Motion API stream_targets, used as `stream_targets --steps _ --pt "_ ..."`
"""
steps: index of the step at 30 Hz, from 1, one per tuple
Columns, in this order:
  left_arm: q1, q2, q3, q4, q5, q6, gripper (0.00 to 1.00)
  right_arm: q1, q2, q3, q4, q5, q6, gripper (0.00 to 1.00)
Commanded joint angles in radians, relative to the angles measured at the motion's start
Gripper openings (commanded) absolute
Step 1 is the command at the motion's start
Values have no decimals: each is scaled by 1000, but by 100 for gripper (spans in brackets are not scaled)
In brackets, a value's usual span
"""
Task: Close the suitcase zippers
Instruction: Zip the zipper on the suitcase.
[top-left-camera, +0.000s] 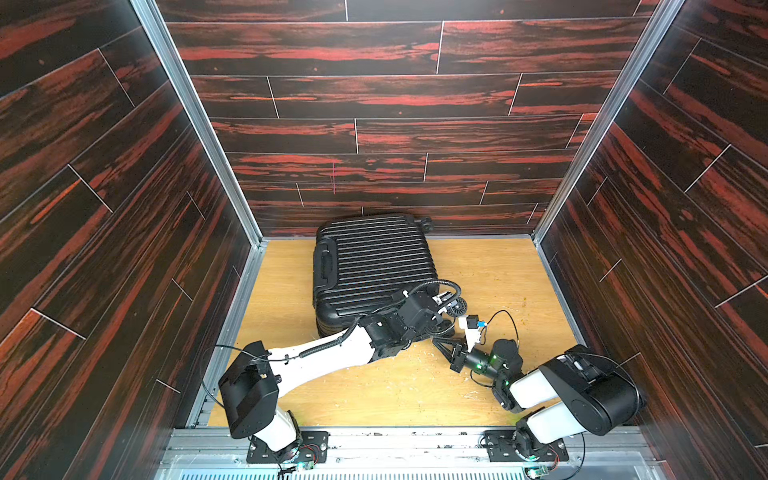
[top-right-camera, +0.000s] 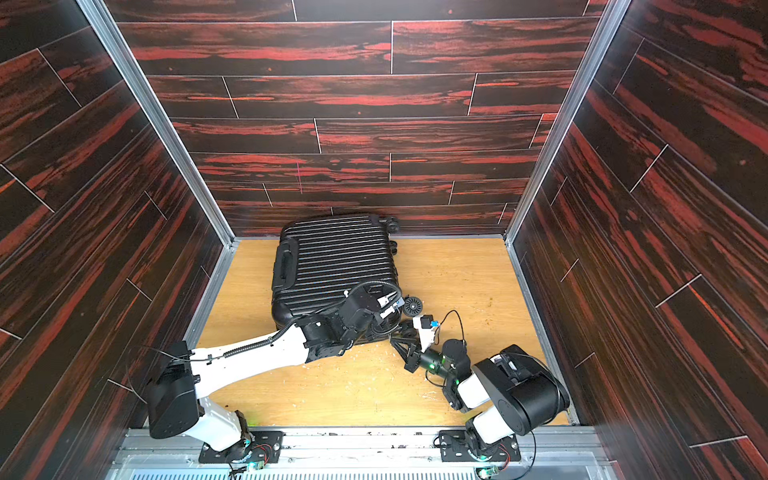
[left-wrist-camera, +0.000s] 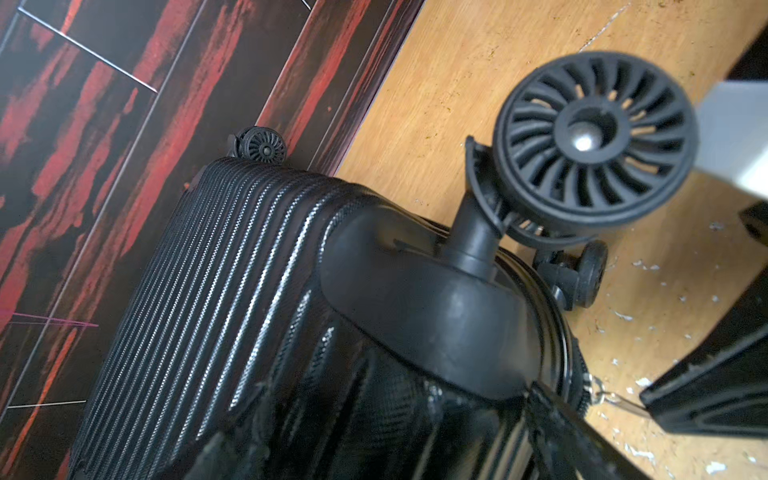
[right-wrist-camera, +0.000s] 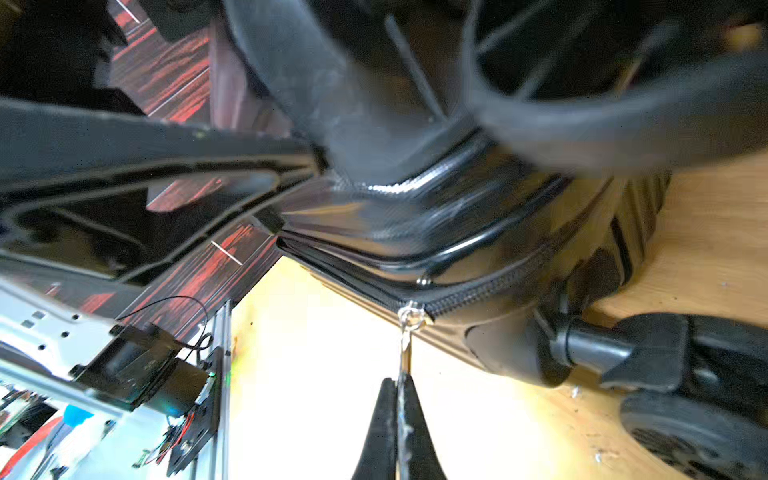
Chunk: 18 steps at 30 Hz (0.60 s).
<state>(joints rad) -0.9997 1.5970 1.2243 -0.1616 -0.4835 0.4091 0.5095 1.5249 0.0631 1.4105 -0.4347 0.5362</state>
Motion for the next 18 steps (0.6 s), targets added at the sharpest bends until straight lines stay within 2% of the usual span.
stream_targets --steps 1,6,10,13,18 --pt "73 19 56 49 -161 -61 94 52 5 -16 -24 -110 -30 0" --pt "73 -38 102 -64 -18 -136 94 81 -66 10 -168 -9 -80 0" --pt "73 -142 120 -144 175 -224 93 96 -145 44 -344 78 -132 0" --pt "78 -207 140 -201 144 -350 93 100 -174 85 -463 133 -164 0" --pt "148 -315 129 -322 115 -529 92 105 -168 143 -562 183 -185 0"
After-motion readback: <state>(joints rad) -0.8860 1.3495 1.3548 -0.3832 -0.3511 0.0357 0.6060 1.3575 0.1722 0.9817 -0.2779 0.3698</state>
